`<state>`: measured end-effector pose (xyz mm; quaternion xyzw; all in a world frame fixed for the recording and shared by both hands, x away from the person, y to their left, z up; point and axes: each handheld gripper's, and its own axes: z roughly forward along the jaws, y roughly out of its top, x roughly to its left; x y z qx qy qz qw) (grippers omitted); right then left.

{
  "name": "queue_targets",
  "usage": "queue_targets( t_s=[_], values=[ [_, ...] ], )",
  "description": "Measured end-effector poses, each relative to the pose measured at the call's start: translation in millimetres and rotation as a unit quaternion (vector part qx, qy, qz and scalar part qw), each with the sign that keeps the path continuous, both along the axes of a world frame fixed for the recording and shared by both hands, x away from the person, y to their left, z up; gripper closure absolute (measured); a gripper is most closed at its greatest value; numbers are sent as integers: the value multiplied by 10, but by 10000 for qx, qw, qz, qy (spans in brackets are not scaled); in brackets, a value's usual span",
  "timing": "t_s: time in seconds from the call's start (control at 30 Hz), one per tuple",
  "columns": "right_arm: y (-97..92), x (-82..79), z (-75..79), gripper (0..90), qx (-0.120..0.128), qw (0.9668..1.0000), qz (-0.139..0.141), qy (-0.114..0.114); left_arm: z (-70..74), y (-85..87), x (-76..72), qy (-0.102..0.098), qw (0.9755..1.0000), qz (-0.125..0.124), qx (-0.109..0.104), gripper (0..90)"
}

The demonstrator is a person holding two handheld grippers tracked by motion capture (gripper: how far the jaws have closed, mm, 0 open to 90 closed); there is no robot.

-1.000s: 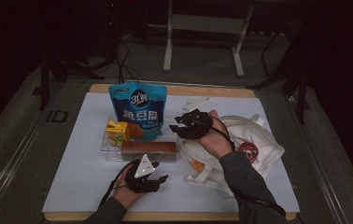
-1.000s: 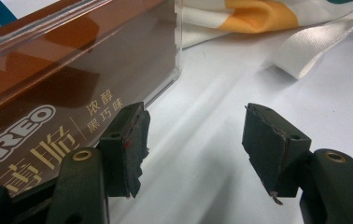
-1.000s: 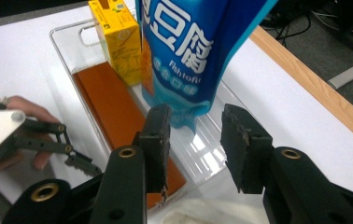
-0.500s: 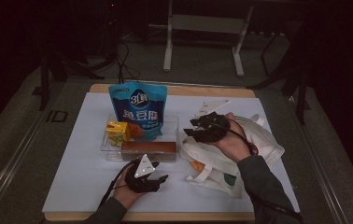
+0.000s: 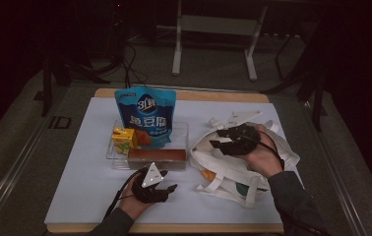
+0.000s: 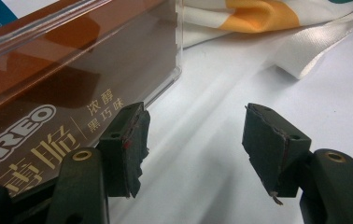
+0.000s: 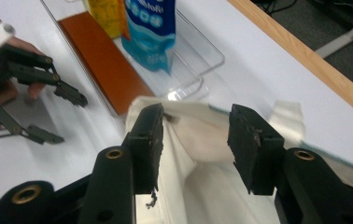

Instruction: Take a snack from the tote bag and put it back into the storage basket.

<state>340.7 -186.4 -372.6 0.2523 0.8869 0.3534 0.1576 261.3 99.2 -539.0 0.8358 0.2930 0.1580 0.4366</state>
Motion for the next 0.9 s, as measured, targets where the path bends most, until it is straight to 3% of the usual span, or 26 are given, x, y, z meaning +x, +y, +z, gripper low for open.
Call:
queue_targets(
  t_s=[0.33, 0.9],
  values=[
    [-229, -39, -123, 552, -187, 9995, -222, 86, 0, 1, 3, 7, 10000, 0, 8, 399],
    [-555, -79, -192, 524, -142, 9982, -567, 157, 1, 3, 3, 11, 10000, -10, -6, 398]
  ],
)
